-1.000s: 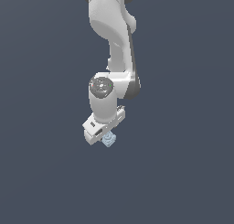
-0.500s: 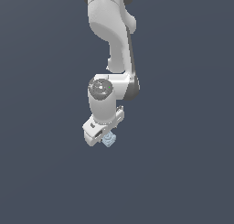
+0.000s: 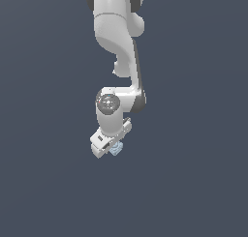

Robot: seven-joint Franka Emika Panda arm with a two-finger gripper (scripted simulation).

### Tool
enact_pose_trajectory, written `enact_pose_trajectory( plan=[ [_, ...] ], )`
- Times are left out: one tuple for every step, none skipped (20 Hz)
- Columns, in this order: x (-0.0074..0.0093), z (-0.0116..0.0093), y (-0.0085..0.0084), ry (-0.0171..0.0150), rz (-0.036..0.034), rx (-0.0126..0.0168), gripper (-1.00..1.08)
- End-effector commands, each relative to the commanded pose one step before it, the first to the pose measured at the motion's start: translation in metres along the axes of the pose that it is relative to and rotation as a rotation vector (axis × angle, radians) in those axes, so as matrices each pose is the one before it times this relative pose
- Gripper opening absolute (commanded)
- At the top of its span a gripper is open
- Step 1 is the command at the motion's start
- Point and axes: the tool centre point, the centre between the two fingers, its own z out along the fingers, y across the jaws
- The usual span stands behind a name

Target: Pick up the object and move it to a goal position.

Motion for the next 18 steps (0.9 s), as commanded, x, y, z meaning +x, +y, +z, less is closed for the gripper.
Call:
enact_pose_trajectory(
  plan=[
    [0.00005, 0.00773, 0.00044, 0.00069, -0.00046, -0.00091, 1.00],
    [0.00046, 0.00135, -0.00005, 0.00005, -0.00069, -0.00005, 1.00],
    [0.00023, 0.00060, 0.00030, 0.00000, 0.00000, 0.00000, 1.00],
    [0.00030, -0.00011, 0.00030, 0.00000, 0.00000, 0.00000, 1.00],
    [0.00013, -0.00018, 0.00012, 0.00000, 0.00000, 0.00000, 1.00],
    [0.00000, 0.00000, 0.00000, 0.00000, 0.00000, 0.00000, -1.00],
    [0.00000, 0.00000, 0.00000, 0.00000, 0.00000, 0.00000, -1.00],
    [0.00000, 0.00000, 0.00000, 0.00000, 0.00000, 0.00000, -1.00],
    [0.00000, 0.00000, 0.00000, 0.00000, 0.00000, 0.00000, -1.00],
    [0.00000, 0.00000, 0.00000, 0.00000, 0.00000, 0.00000, -1.00],
    [0.00000, 0.00000, 0.00000, 0.00000, 0.00000, 0.00000, -1.00],
    [0.00000, 0.00000, 0.00000, 0.00000, 0.00000, 0.00000, -1.00],
    [0.00000, 0.00000, 0.00000, 0.00000, 0.00000, 0.00000, -1.00],
    [0.00000, 0.00000, 0.00000, 0.00000, 0.00000, 0.00000, -1.00],
    [0.00000, 0.00000, 0.00000, 0.00000, 0.00000, 0.00000, -1.00],
    [-0.00038, 0.00000, 0.00028, -0.00015, 0.00067, 0.00001, -1.00],
    [-0.00001, -0.00032, 0.00013, 0.00000, 0.00000, 0.00000, -1.00],
    [-0.00004, -0.00095, 0.00040, 0.00000, 0.00000, 0.00000, -1.00]
  ],
)
